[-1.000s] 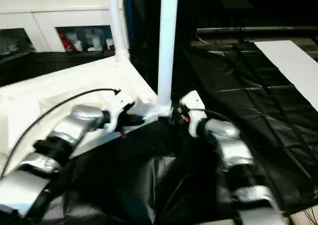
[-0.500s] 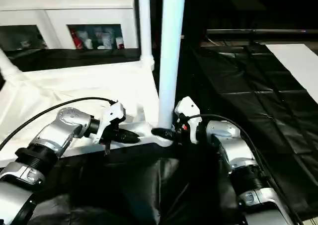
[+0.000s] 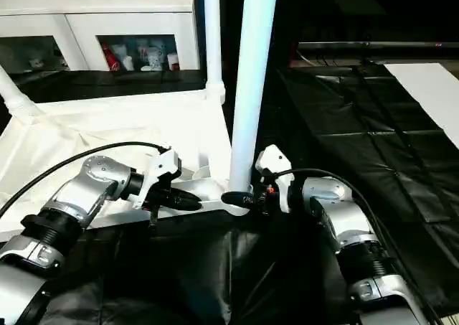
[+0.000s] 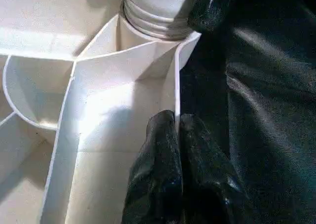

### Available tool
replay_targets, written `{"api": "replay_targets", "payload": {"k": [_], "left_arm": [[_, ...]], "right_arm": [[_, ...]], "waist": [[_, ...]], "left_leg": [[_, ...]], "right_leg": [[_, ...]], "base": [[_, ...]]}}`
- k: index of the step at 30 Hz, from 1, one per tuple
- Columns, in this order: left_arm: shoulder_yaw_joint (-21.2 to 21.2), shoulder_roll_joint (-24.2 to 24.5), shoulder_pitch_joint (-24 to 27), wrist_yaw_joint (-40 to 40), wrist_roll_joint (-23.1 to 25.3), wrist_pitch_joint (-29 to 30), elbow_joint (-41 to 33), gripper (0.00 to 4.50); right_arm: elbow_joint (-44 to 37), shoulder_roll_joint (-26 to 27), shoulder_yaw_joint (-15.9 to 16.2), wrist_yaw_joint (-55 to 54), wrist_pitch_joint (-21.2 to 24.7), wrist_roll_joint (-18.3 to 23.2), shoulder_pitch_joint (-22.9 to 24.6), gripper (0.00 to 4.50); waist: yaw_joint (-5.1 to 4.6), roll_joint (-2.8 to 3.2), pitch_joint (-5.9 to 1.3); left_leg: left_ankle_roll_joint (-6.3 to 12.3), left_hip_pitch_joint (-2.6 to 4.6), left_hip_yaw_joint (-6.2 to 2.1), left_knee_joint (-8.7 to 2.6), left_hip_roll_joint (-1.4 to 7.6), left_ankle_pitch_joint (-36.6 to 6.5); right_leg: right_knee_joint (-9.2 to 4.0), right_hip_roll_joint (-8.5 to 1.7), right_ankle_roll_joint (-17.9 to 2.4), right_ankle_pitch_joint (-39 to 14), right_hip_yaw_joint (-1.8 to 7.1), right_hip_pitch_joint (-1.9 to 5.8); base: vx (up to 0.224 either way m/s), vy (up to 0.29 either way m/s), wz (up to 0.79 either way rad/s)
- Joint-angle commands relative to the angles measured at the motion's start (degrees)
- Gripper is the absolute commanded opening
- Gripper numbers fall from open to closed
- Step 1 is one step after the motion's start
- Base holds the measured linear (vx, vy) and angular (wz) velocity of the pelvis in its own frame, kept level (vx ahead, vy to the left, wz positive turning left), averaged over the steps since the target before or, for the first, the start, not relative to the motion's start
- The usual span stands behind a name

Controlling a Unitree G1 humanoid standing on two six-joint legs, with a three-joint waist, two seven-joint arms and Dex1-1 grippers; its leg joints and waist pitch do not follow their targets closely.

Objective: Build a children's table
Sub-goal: Rotate leg to tighten

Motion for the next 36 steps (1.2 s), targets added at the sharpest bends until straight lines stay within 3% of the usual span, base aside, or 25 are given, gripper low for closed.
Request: {"api": "replay_targets", "payload": {"k": [1, 3, 4, 6, 7, 8, 9, 10, 12, 14, 16, 17, 19, 21, 22, 25, 28, 31, 36], "left_arm": [[-0.1, -1.2, -0.9, 1.3, 0.0, 0.7, 0.6, 0.00], [4.4, -5.5, -4.2, 16.8, 0.9, 1.8, 7.7, 0.00], [4.4, -5.5, -4.2, 16.8, 0.9, 1.8, 7.7, 0.00], [6.8, -8.0, -6.1, 25.8, 1.1, 2.6, 11.0, 0.00], [7.3, -8.6, -6.5, 27.8, 1.2, 2.9, 11.6, 0.00], [7.5, -9.4, -6.9, 30.2, 1.4, 3.1, 12.3, 0.00], [8.4, -11.8, -8.1, 35.5, 1.4, 3.9, 13.7, 0.00], [8.4, -11.8, -8.1, 35.5, 1.4, 3.9, 13.7, 0.00], [8.3, -12.9, -8.8, 38.5, 2.1, 3.4, 14.4, 0.00], [7.6, -13.6, -9.4, 39.5, 2.9, 2.7, 15.1, 0.00], [7.1, -13.6, -9.6, 39.2, 3.4, 2.6, 15.4, 0.00], [7.0, -13.8, -9.9, 39.3, 3.8, 2.3, 16.2, 0.00], [6.5, -13.5, -10.3, 38.7, 4.5, 1.7, 17.3, 0.00], [5.6, -12.7, -10.2, 36.8, 5.0, 1.2, 17.5, 0.00], [4.8, -12.0, -10.0, 34.5, 5.1, 0.8, 17.2, 0.00], [3.9, -11.0, -9.5, 31.6, 5.1, 0.7, 16.5, 0.00], [1.7, -8.5, -7.8, 24.5, 5.3, -0.8, 14.4, 0.00], [-0.4, -5.7, -5.9, 16.2, 5.1, -2.6, 12.2, 0.00], [-1.9, -2.5, -4.2, 8.0, 4.8, -3.2, 9.6, 0.00]], "right_arm": [[2.0, 0.8, 0.0, -2.9, 1.0, -1.0, 0.2, 2.51], [8.4, 5.9, -4.3, -17.4, 1.9, -1.9, -1.7, 2.51], [8.4, 5.9, -4.3, -17.4, 1.9, -1.9, -1.7, 2.51], [11.6, 9.3, -7.1, -27.0, 2.7, -1.8, -3.1, 2.50], [12.3, 10.1, -7.9, -29.5, 2.9, -1.7, -3.4, 2.50], [13.8, 11.3, -9.0, -33.9, 3.3, -1.7, -4.2, 2.49], [17.4, 14.3, -10.7, -42.0, 3.8, -1.5, -6.3, 2.47], [17.4, 14.3, -10.7, -42.0, 3.8, -1.5, -6.3, 2.41], [19.1, 16.1, -11.6, -46.4, 4.0, -1.4, -7.7, 2.38], [19.7, 17.6, -10.8, -47.0, 3.7, -2.3, -8.9, 2.38], [19.3, 17.8, -9.8, -45.1, 3.1, -2.8, -9.0, 2.38], [19.4, 18.0, -9.6, -44.3, 2.3, -3.3, -9.1, 2.90], [18.3, 17.8, -9.3, -40.9, 0.3, -3.4, -8.6, 3.04], [16.5, 16.8, -9.1, -38.0, -0.1, -2.8, -7.9, 3.09], [15.5, 15.4, -8.4, -35.8, 0.2, -2.6, -7.6, 3.37], [13.9, 13.4, -7.2, -31.9, 0.6, -2.2, -6.9, 3.51], [8.7, 8.0, -4.1, -22.3, 1.0, -1.9, -4.6, 3.56], [4.5, 2.8, -1.8, -13.6, 0.0, -2.1, -2.2, 3.56], [1.0, -0.8, -1.3, -6.4, 0.7, -1.4, -0.6, 3.56]], "waist": [[-0.39, -0.30, -3.62], [-0.77, -0.59, -3.47], [-0.79, -0.59, -3.39], [-1.18, -0.52, -3.25], [-1.30, -0.59, -3.36], [-1.62, -0.68, -3.40], [-1.77, -0.39, -3.35], [-2.09, -0.30, -3.35], [-2.22, -0.44, -3.49], [-2.15, -0.08, -3.78], [-2.05, -0.13, -3.91], [-1.97, -0.11, -3.97], [-1.82, -0.12, -4.01], [-2.07, -0.36, -4.11], [-2.13, -0.35, -4.02], [-2.64, 0.01, -4.25], [-2.60, 0.21, -4.19], [-2.34, 0.01, -4.14], [-1.90, -0.08, -3.75]], "left_leg": [[2.38, 1.11, -0.75, -4.37, 2.06, -13.7], [1.51, 1.37, -0.62, -4.27, 1.83, -15.7], [0.35, 1.90, -0.71, -4.19, 1.66, -16.7], [-0.14, 1.48, -0.96, -4.46, 1.61, -17.0], [-0.32, 1.62, -1.04, -4.49, 1.62, -17.6], [0.08, 1.13, -1.22, -4.65, 1.60, -17.3], [0.12, 1.10, -1.14, -4.65, 1.58, -17.3], [-0.44, 1.66, -1.13, -4.55, 1.51, -18.5], [-0.04, 1.20, -1.19, -4.58, 1.41, -17.5], [0.82, 1.06, -1.12, -4.59, 1.54, -16.1], [1.51, 0.88, -0.97, -4.48, 1.45, -14.5], [1.91, 0.93, -0.89, -4.36, 1.49, -13.8], [2.56, 0.84, -0.80, -4.25, 1.48, -13.1], [3.28, 0.30, -0.98, -4.29, 1.43, -11.8], [3.74, 0.24, -1.03, -4.35, 1.40, -11.5], [4.96, 0.44, -1.00, -4.02, 1.53, -10.0], [5.60, 0.61, -0.90, -3.96, 1.69, -10.3], [6.42, 0.55, -0.82, -3.93, 1.85, -10.3], [5.07, 0.94, -0.68, -4.28, 2.08, -13.5]], "right_leg": [[-4.50, -2.89, -14.1, -13.5, 2.22, 2.58], [-4.99, -2.87, -13.2, -17.7, 2.32, 2.15], [-5.40, -2.89, -12.6, -20.8, 2.16, 1.93], [-5.49, -2.84, -11.1, -23.4, 2.09, 2.04], [-5.78, -2.95, -10.5, -23.9, 2.05, 2.04], [-5.65, -2.92, -10.2, -23.2, 1.92, 2.46], [-5.70, -2.88, -10.0, -23.1, 1.98, 2.32], [-5.88, -2.79, -10.1, -24.2, 1.88, 1.80], [-5.94, -2.89, -9.8, -23.3, 1.89, 2.17], [-5.69, -2.75, -10.5, -18.7, 1.91, 2.35], [-5.27, -2.69, -11.4, -15.1, 1.92, 2.58], [-5.23, -2.77, -11.8, -13.6, 1.98, 2.58], [-5.08, -2.79, -12.4, -12.0, 1.97, 2.75], [-4.70, -2.78, -12.5, -9.8, 1.86, 3.32], [-4.73, -2.77, -12.5, -9.7, 1.72, 3.45], [-4.33, -2.76, -14.7, -6.2, 1.79, 3.38], [-4.39, -2.80, -15.7, -5.9, 1.75, 3.44], [-4.39, -2.76, -16.1, -4.6, 1.79, 3.59], [-4.78, -2.79, -15.7, -10.8, 1.85, 3.12]], "base": [[0.000, 0.000, 0.00], [0.000, 0.000, 0.00], [0.000, 0.000, 0.00], [0.000, 0.000, 0.00], [0.000, 0.000, 0.00], [0.000, 0.000, 0.00], [0.000, 0.000, 0.00], [0.000, 0.000, 0.00], [0.000, 0.000, 0.00], [0.000, 0.000, 0.00], [0.000, 0.000, 0.00], [0.000, 0.000, 0.00], [0.000, 0.000, 0.00], [0.000, 0.000, 0.00], [0.000, 0.000, 0.00], [0.000, 0.000, 0.00], [0.000, 0.000, 0.00], [0.000, 0.000, 0.00], [0.000, 0.000, 0.00]]}}
